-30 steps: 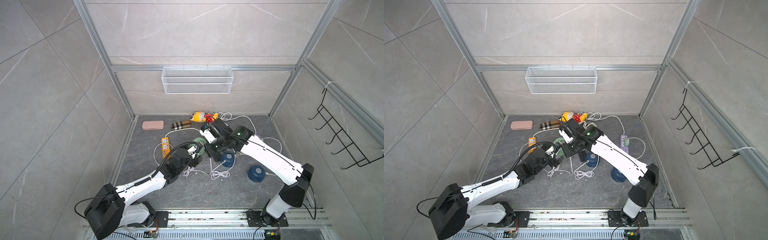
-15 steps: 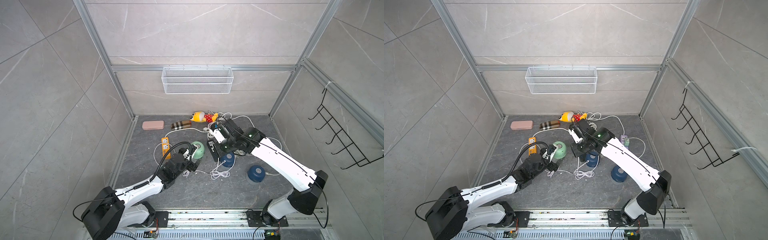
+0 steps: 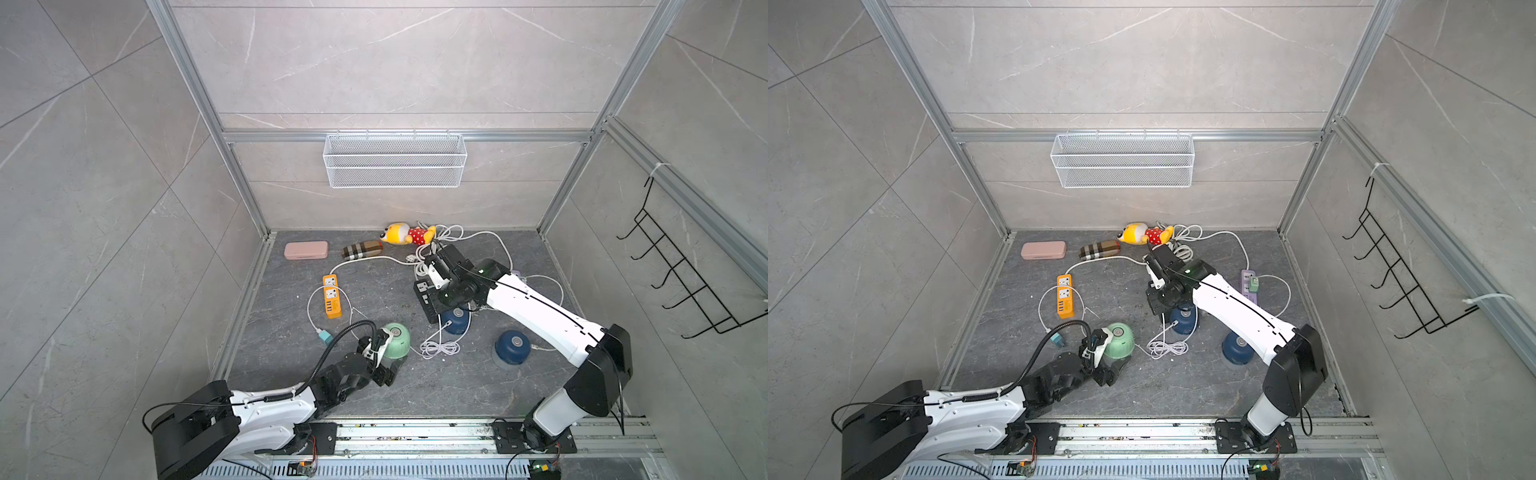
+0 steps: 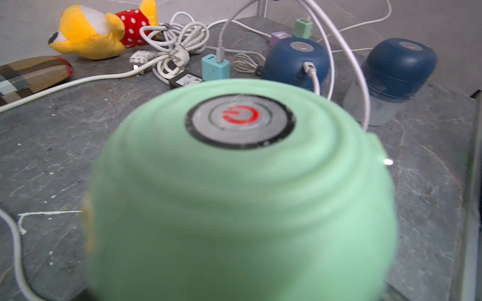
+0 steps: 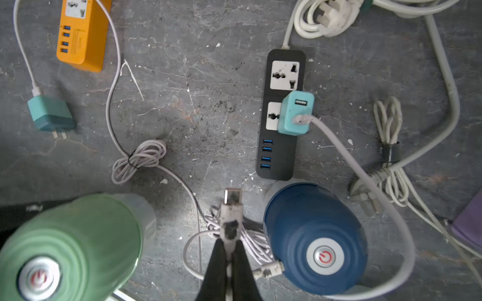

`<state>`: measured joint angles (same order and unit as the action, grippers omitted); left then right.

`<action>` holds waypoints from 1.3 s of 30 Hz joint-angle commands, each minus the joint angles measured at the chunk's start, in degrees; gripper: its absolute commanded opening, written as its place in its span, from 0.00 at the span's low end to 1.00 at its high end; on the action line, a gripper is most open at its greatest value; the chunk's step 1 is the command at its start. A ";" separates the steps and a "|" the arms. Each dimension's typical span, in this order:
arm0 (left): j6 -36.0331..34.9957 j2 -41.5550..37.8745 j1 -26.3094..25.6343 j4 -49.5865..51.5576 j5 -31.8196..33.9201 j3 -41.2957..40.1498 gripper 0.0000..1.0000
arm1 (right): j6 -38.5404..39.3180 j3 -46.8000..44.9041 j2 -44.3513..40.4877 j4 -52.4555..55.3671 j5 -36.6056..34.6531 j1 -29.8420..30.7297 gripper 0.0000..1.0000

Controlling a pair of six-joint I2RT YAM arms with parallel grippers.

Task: Charge the cordless meat grinders
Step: Adjust the cordless meat grinder at the center of the board.

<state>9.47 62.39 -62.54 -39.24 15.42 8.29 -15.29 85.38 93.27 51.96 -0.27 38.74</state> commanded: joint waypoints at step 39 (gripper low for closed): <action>3.23 35.79 -10.51 -32.74 16.29 1.68 0.84 | -7.58 -11.55 0.89 -7.13 2.58 8.71 0.00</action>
<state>11.99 97.58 -73.01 -69.49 29.19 9.13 -22.13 74.35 95.26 44.66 2.37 47.20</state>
